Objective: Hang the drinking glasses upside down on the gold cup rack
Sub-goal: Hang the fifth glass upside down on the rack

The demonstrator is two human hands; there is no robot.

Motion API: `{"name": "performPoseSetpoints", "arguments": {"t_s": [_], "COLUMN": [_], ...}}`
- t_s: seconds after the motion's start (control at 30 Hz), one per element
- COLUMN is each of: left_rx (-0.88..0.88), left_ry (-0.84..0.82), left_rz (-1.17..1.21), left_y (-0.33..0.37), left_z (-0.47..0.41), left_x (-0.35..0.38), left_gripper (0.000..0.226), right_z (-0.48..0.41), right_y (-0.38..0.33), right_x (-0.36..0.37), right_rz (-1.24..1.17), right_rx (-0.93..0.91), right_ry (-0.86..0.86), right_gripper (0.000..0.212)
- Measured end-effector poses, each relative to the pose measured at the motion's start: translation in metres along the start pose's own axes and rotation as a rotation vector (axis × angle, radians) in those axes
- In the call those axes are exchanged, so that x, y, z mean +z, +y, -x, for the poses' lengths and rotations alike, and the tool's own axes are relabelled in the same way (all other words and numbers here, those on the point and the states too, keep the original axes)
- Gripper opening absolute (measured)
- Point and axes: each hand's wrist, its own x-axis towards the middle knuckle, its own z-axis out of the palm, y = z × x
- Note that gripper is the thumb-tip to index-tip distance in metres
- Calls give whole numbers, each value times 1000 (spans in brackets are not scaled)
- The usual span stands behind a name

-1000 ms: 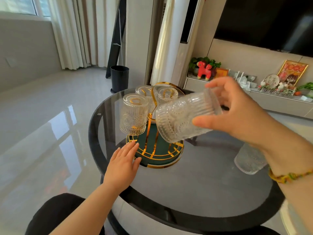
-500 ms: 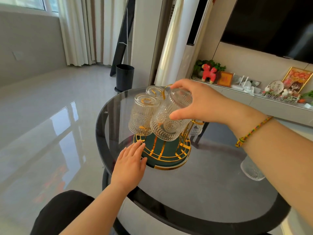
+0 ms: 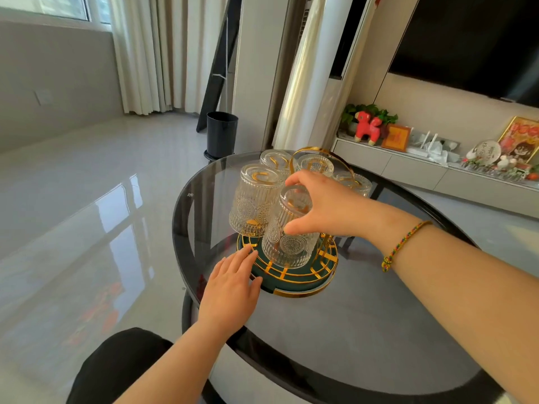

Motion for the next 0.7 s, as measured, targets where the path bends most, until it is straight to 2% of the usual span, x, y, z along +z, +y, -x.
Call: {"name": "performPoseSetpoints", "arguments": {"t_s": [0.33,0.5,0.63,0.7], "left_rx": [0,44,52,144], "left_ry": [-15,-45,82,128], "left_rz": [30,101,195,184], "left_y": [3,8,9,14], "left_z": [3,13,38,53], "left_x": [-5,-16,-20,-18], "left_gripper": [55,51,34,26], "right_z": [6,35,74,95], "right_y": [4,8,25,39], "right_x": [10,12,20,30], "right_rz": [-99,-203,-209,-253], "right_rx": [19,-1,-23,27], "right_ry": [41,229,407,463], "right_gripper": [81,89,84,80]}}
